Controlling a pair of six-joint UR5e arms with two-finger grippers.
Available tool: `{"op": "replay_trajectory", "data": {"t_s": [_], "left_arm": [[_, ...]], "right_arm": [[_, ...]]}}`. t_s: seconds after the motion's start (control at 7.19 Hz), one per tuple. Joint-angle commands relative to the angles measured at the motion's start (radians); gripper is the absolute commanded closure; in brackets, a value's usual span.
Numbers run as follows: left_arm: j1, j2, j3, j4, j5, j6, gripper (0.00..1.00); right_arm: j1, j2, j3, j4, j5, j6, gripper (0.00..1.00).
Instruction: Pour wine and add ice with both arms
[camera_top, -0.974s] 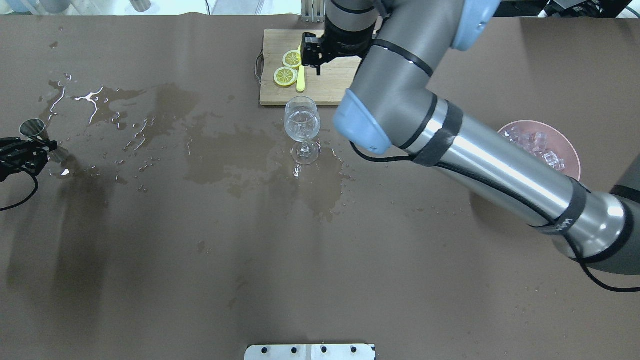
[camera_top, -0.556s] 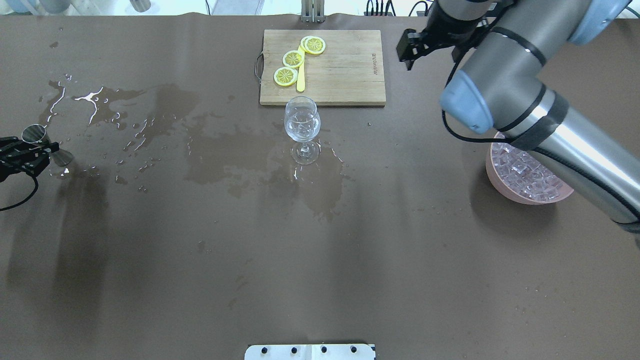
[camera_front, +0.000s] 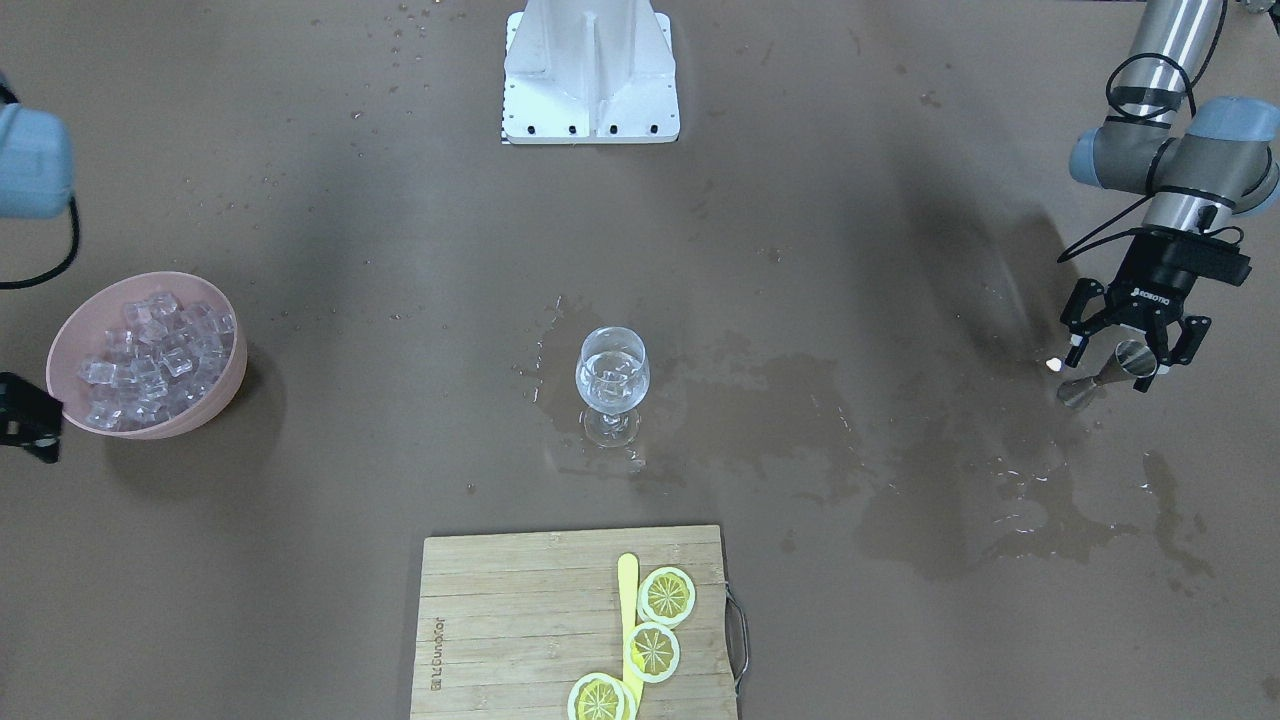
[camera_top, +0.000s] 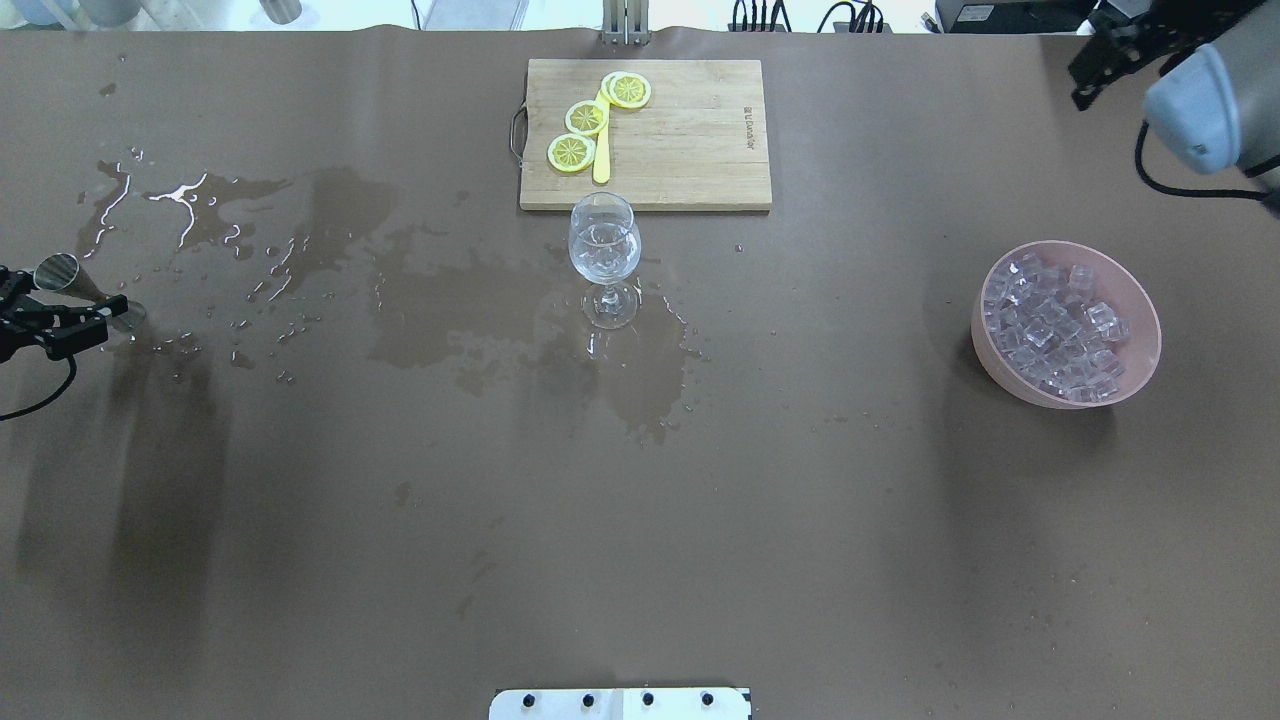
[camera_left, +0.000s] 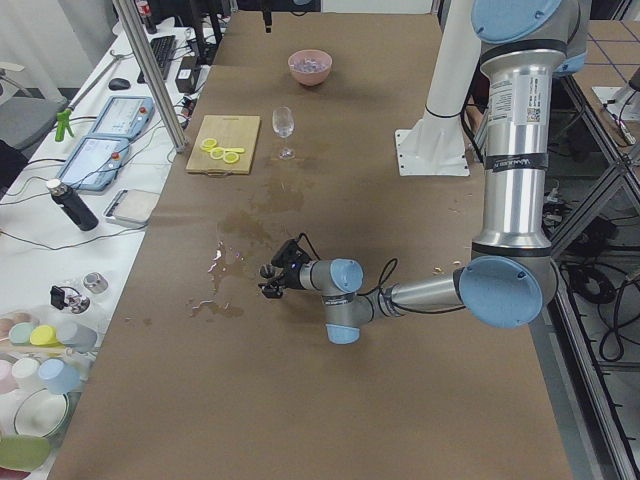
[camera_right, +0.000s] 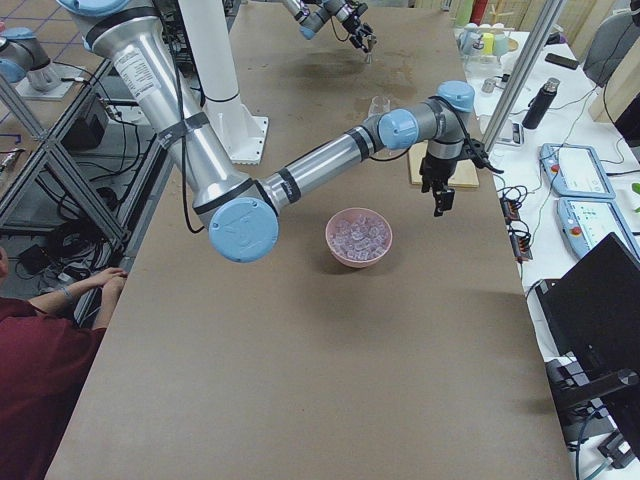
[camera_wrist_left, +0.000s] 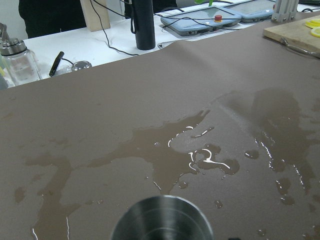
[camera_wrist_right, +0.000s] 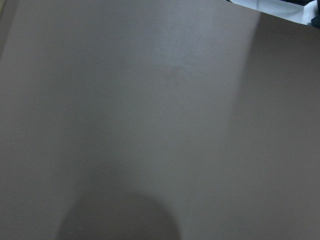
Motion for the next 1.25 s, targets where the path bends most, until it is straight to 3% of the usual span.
{"op": "replay_trajectory", "data": {"t_s": [0.0,0.28,0.56,0.83,1.11], "left_arm": [[-0.042,0.013,-0.016,0.028,-0.090,-0.001,0.02],[-0.131,0.045,-0.083,0.114,-0.218,-0.001,0.02],[-0.238,0.059,-0.151,0.218,-0.360,-0.002,0.02],[-0.405,0.055,-0.295,0.467,-0.559,0.005,0.02],[-0.495,0.020,-0.399,0.731,-0.640,0.016,0.02]], "right_arm": [[0.097,-0.122,-0.050,0.025,0.041,-0.128,0.00],[0.156,-0.246,-0.094,0.138,0.123,-0.127,0.00],[0.184,-0.255,-0.112,0.152,0.110,-0.107,0.00],[0.197,-0.238,-0.113,0.147,0.110,-0.096,0.00],[0.204,-0.230,-0.111,0.149,0.111,-0.062,0.00]]}}
